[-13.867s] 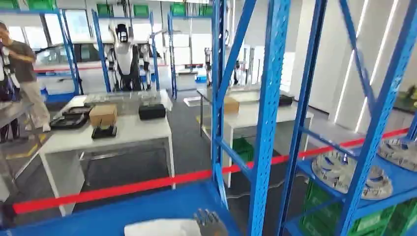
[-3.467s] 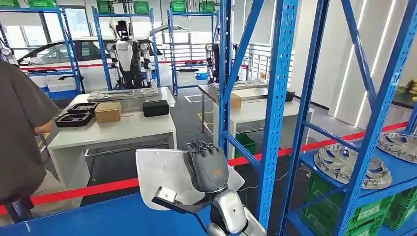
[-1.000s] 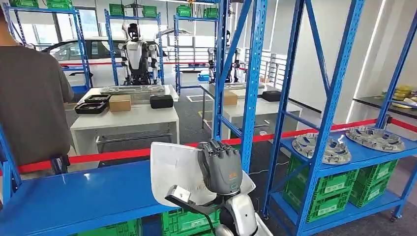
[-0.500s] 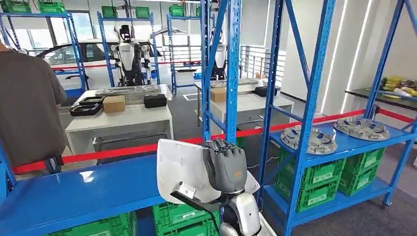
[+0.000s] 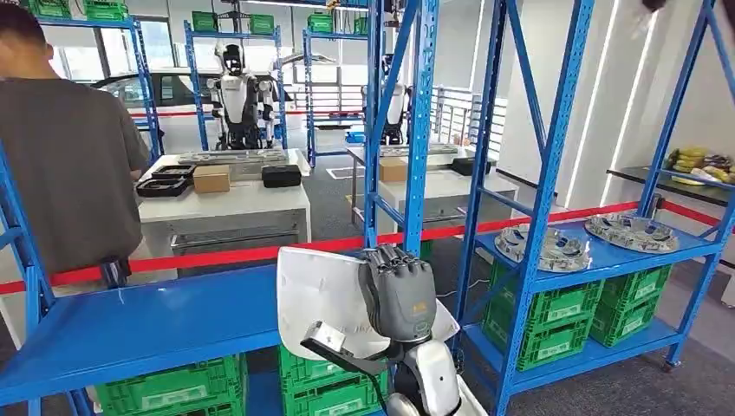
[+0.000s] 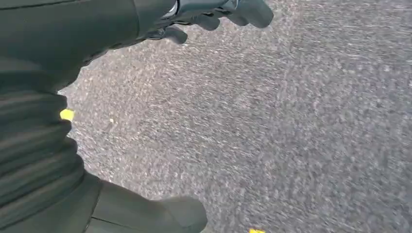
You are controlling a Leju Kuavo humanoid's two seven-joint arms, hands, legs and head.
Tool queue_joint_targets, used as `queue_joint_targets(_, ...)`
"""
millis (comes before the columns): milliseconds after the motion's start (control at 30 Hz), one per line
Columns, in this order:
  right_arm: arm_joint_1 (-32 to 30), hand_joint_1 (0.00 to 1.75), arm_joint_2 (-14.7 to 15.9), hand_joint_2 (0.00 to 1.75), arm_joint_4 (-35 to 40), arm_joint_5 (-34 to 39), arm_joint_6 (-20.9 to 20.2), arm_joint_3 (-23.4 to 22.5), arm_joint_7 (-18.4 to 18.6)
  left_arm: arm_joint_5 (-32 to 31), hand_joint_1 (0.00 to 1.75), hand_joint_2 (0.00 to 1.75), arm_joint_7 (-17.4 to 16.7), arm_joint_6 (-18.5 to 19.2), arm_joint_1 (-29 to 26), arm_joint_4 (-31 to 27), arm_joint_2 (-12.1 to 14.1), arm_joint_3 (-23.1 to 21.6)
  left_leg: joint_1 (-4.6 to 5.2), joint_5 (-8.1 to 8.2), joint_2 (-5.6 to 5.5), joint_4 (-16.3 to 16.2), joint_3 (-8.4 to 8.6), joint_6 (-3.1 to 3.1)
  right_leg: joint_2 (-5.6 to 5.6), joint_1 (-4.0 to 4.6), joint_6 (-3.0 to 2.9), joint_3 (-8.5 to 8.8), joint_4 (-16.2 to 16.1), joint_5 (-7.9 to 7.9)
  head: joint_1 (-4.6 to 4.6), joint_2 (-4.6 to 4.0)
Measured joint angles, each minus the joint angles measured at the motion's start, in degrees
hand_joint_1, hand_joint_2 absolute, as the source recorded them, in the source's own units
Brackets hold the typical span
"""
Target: Take the parts from the cabinet and place them on the table.
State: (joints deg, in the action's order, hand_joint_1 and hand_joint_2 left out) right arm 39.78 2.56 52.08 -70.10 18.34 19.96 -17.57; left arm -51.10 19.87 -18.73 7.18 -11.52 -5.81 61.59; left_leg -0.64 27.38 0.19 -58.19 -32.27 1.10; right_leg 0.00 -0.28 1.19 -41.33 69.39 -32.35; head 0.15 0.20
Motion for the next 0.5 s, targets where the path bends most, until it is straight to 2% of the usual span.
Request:
queue_joint_targets(33, -0.1, 1.57, 0.0, 1.75, 0.0, 0.0, 0.0, 0.0, 0.0, 0.0, 0.00, 1.75, 0.0, 0.0, 0.0, 0.0, 0.0, 0.0, 0.00, -0.52, 0.00, -0.1, -0.77, 0.00, 0.00, -0.09, 0.17, -1.41, 4.6, -1.98, 0.00, 0.00)
queue_joint_targets(67, -0.3, 1.57, 0.0, 1.75, 0.0, 0.0, 0.0, 0.0, 0.0, 0.0, 0.00, 1.75, 0.0, 0.0, 0.0, 0.0, 0.0, 0.0, 0.00, -0.96, 0.00, -0.2, -1.44, -0.09, 0.00, -0.15, 0.24, -1.87, 7.2, -2.46, 0.04, 0.00)
queue_joint_targets(100, -0.5, 1.57, 0.1, 1.75, -0.1, 0.0, 0.0, 0.0, 0.0, 0.0, 0.00, 1.75, 0.0, 0.0, -0.1, 0.0, 0.0, 0.0, -0.01, -1.39, -0.01, -0.2, -2.10, -0.18, -0.01, -0.24, 0.25, -0.93, 6.8, -1.44, 0.07, 0.00)
queue_joint_targets(133, -0.5, 1.57, 0.1, 1.75, 0.0, 0.0, 0.0, 0.0, 0.0, 0.0, 0.00, 1.75, 0.0, 0.0, -0.1, 0.0, 0.0, 0.0, -0.02, -1.73, -0.01, -0.4, -2.61, -0.31, -0.02, -0.31, 0.20, 1.30, 4.0, 0.25, 0.09, 0.00)
queue_joint_targets(167, -0.4, 1.57, 0.1, 1.75, 0.0, 0.0, 0.0, 0.0, 0.0, 0.0, 0.00, 1.75, 0.0, 0.0, -0.1, 0.0, -0.1, 0.0, -0.05, -2.00, -0.02, -0.5, -3.04, -0.49, -0.03, -0.33, 0.09, 4.64, -0.8, 2.02, 0.09, 0.00)
queue_joint_targets(200, -0.3, 1.57, 0.1, 1.75, 0.0, 0.0, 0.0, 0.0, 0.0, 0.0, 0.00, 1.75, 0.0, 0.0, 0.0, 0.0, -0.1, 0.0, -0.07, -2.21, -0.03, -0.7, -3.29, -0.72, -0.03, -0.33, -0.11, 8.75, -6.8, 3.28, 0.13, 0.00)
queue_joint_targets(233, -0.2, 1.57, 0.1, 1.75, 0.0, 0.0, 0.0, 0.0, 0.0, 0.0, 0.00, 1.75, 0.0, 0.0, 0.0, 0.0, -0.1, 0.0, -0.03, -2.43, -0.04, -0.8, -3.47, -1.02, 0.01, -0.26, -0.45, 11.22, -11.3, 1.75, 0.15, 0.00)
queue_joint_targets(267, -0.4, 1.57, 0.1, 1.75, 0.0, -0.1, 0.0, 0.0, 0.0, -0.1, 0.00, 1.75, 0.0, 0.0, 0.0, 0.0, -0.1, 0.0, 0.01, -2.84, -0.12, -0.6, -3.44, -1.61, 0.15, 0.28, -0.81, 10.95, -10.5, 3.05, -0.09, 0.00)
queue_joint_targets(333, -0.3, 1.57, 0.3, 1.75, -0.1, -0.1, -0.1, -0.1, 0.1, -0.3, 0.00, 1.75, 0.0, 0.0, 0.1, 0.0, -0.1, 0.0, -0.10, -3.41, -0.15, -0.5, -3.56, -2.36, 0.23, 0.45, -1.59, 10.57, -10.8, 2.92, 0.11, 0.00)
queue_joint_targets(367, -0.3, 1.57, 0.3, 1.75, -0.1, -0.1, -0.1, -0.1, 0.0, -0.4, 0.00, 1.75, 0.0, 0.0, 0.0, 0.0, -0.2, 0.0, -0.04, -3.88, -0.18, -0.2, -3.65, -2.85, 0.23, 0.40, -2.09, 10.26, -11.1, 3.35, 0.09, 0.00)
queue_joint_targets(400, -0.3, 1.57, 0.3, 1.75, -0.1, -0.1, 0.0, -0.1, -0.1, -0.5, 0.00, 1.75, 0.0, 0.0, 0.0, 0.0, -0.2, 0.0, -0.10, -3.77, -0.20, -0.5, -4.06, -3.07, 0.12, -0.19, -2.63, 10.05, -11.7, 4.18, -0.07, 0.00)
queue_joint_targets(433, -0.2, 1.57, 0.3, 1.75, -0.1, 0.0, 0.0, -0.1, -0.1, -0.6, 0.00, 1.75, 0.0, 0.0, 0.1, 0.0, -0.1, 0.0, -0.09, -1.91, -0.22, -1.7, -4.91, -3.17, 0.10, -0.11, -3.05, 9.66, -11.8, 4.65, -0.09, 0.00)
queue_joint_targets(467, -0.3, 1.57, 0.3, 1.75, -0.1, 0.0, 0.1, -0.1, -0.1, -0.7, 0.00, 1.75, 0.0, 0.0, 0.1, 0.0, -0.1, -0.1, -0.11, 1.08, -0.25, -4.9, -6.04, -3.29, 0.10, -0.10, -3.40, 9.08, -11.8, 5.09, -0.24, 0.00)
queue_joint_targets(500, -0.4, 1.57, 0.3, 1.75, -0.1, 0.0, 0.1, -0.1, 0.0, -0.8, 0.00, 1.75, 0.1, 0.0, 0.1, 0.0, 0.0, -0.1, -0.11, 4.14, -0.24, -9.7, -7.57, -3.53, 0.13, -0.02, -3.49, 8.48, -11.8, 5.46, -0.37, 0.00)
